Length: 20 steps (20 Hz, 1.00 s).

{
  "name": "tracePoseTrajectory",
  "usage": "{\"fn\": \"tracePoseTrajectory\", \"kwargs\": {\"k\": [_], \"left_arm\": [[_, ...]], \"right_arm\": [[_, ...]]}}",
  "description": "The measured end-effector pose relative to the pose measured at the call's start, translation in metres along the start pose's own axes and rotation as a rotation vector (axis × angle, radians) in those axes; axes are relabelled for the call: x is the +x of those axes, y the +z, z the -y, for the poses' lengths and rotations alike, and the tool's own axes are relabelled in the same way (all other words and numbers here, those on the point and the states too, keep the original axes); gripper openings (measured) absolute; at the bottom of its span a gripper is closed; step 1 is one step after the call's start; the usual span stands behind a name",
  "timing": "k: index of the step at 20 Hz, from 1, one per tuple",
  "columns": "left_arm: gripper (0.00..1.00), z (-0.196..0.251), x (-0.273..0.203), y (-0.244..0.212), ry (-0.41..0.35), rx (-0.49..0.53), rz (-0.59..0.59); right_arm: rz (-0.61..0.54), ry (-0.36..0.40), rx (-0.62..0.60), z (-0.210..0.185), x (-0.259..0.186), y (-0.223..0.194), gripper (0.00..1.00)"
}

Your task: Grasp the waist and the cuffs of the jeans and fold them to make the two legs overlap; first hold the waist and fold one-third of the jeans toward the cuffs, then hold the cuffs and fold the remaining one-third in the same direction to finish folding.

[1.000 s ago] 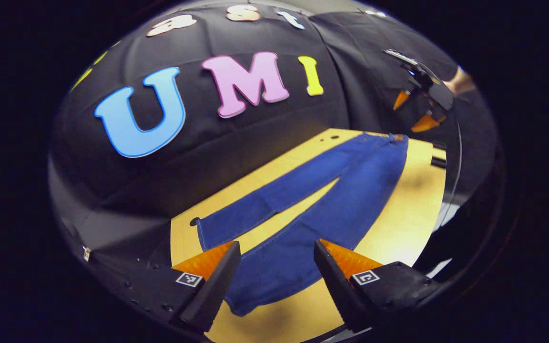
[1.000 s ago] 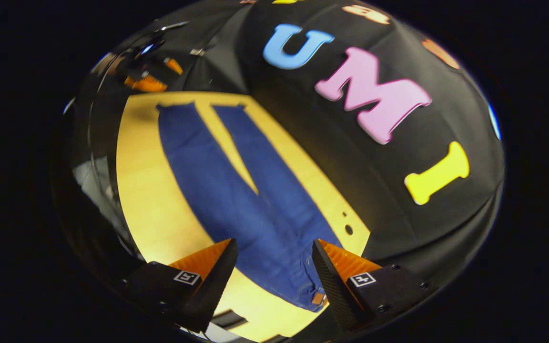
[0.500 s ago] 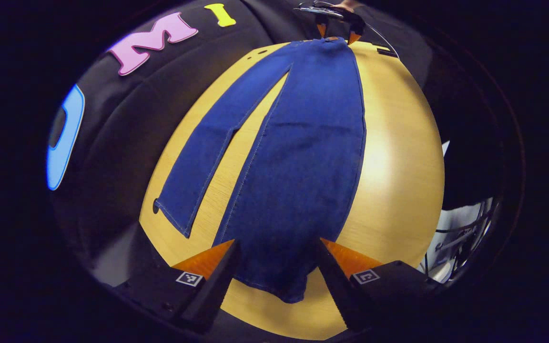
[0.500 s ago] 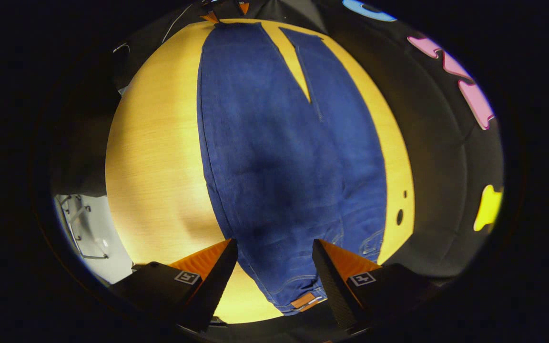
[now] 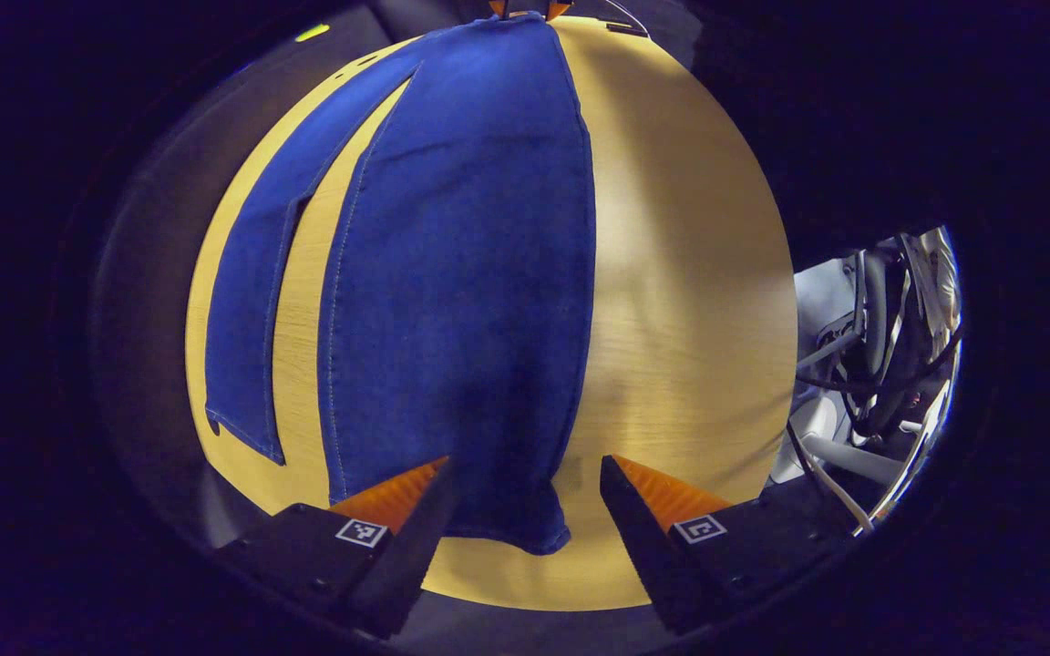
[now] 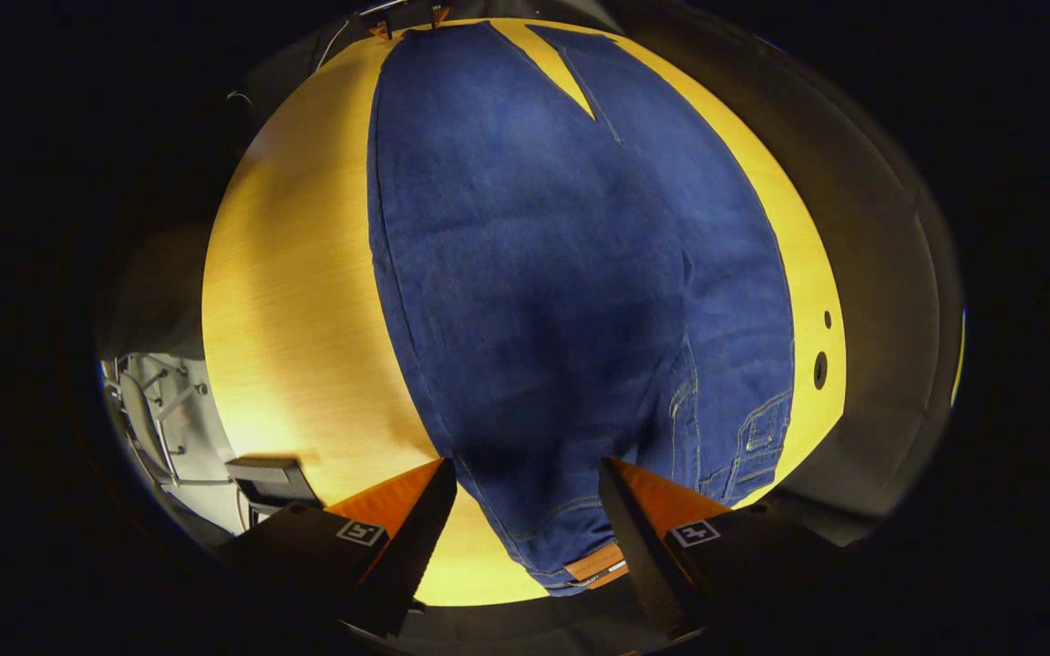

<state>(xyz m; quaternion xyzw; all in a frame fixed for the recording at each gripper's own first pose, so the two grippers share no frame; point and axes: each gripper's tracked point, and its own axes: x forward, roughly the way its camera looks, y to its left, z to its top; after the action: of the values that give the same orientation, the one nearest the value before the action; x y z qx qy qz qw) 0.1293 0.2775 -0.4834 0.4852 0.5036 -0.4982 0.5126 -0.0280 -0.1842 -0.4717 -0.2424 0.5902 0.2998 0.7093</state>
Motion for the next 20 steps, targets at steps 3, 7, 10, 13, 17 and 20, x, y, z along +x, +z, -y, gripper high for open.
{"fn": "tracePoseTrajectory", "kwargs": {"k": [3,7,10,13,17,20], "left_arm": [[0.98,0.000,0.007,0.001,-0.050,-0.027,-0.012],[0.95,-0.001,0.009,0.004,-0.121,-0.057,-0.022],[0.93,-0.005,0.010,0.007,-0.125,-0.086,-0.012],[0.80,-0.019,0.014,0.007,-0.110,-0.130,-0.023],[0.12,-0.033,0.010,0.006,-0.127,-0.234,0.000],[0.08,-0.038,0.006,0.006,-0.162,-0.319,0.007]], "right_arm": [[-0.032,-0.006,-0.008,0.002,0.009,-0.019,0.96],[-0.057,0.046,0.003,-0.003,0.019,-0.026,0.94],[-0.092,0.105,0.072,-0.008,0.022,-0.028,0.95],[-0.143,0.149,0.150,-0.011,0.024,-0.029,0.90],[-0.156,0.111,0.338,0.014,0.026,-0.021,0.12],[-0.153,0.163,0.504,0.010,0.021,-0.018,0.07]]}}
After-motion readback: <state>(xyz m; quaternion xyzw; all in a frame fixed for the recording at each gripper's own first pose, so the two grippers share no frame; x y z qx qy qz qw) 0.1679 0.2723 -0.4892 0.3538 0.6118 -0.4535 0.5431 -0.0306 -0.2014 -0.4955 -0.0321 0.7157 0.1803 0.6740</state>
